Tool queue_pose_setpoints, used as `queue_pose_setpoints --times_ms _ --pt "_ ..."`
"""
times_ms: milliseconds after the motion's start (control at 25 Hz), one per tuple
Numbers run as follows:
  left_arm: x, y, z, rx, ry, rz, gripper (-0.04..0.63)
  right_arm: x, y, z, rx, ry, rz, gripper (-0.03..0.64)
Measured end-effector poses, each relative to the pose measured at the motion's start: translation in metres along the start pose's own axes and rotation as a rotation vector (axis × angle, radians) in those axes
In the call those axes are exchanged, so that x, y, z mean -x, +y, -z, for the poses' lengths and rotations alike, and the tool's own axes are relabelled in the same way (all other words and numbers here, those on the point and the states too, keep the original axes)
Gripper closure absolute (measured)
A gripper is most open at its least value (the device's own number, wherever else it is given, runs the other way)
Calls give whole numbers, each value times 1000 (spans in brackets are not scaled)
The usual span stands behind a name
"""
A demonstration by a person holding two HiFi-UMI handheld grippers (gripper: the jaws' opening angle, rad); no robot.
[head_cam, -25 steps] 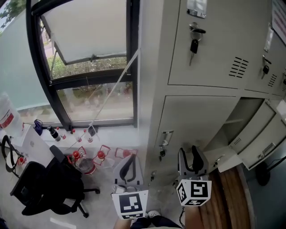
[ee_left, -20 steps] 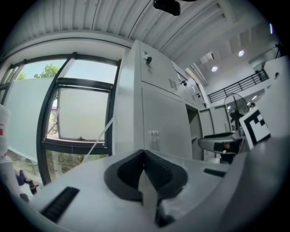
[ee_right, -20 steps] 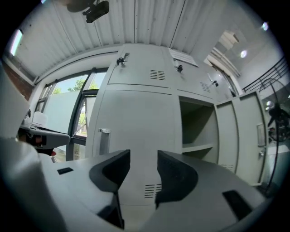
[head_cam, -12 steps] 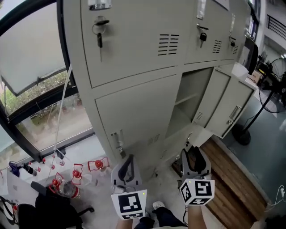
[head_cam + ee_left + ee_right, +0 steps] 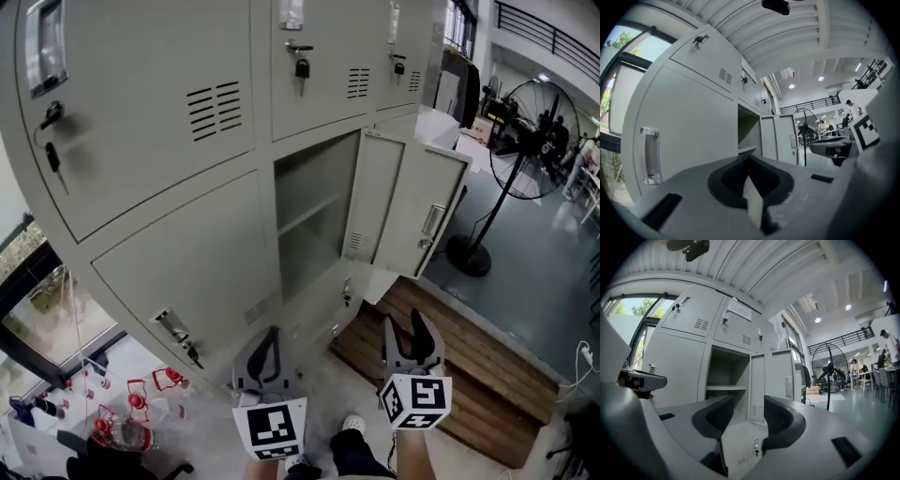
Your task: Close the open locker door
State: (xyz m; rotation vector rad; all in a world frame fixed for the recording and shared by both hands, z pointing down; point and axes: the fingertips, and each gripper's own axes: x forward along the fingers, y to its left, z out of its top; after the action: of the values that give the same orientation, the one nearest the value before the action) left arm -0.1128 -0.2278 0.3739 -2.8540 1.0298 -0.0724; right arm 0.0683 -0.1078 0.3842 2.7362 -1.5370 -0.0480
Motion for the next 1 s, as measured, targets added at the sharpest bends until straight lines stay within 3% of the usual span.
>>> queue_pose_setpoints --times_ms 320,680,1000 --pt "-72 -61 -10 -19 -7 42 594 -40 -91 2 -12 -9 60 423" --pt "-145 -114 -12 -23 6 34 594 -98 -156 9 -19 -11 22 423" --pt "-187 -137 -9 -43 17 9 594 -139 -190 13 -30 -22 -19 423"
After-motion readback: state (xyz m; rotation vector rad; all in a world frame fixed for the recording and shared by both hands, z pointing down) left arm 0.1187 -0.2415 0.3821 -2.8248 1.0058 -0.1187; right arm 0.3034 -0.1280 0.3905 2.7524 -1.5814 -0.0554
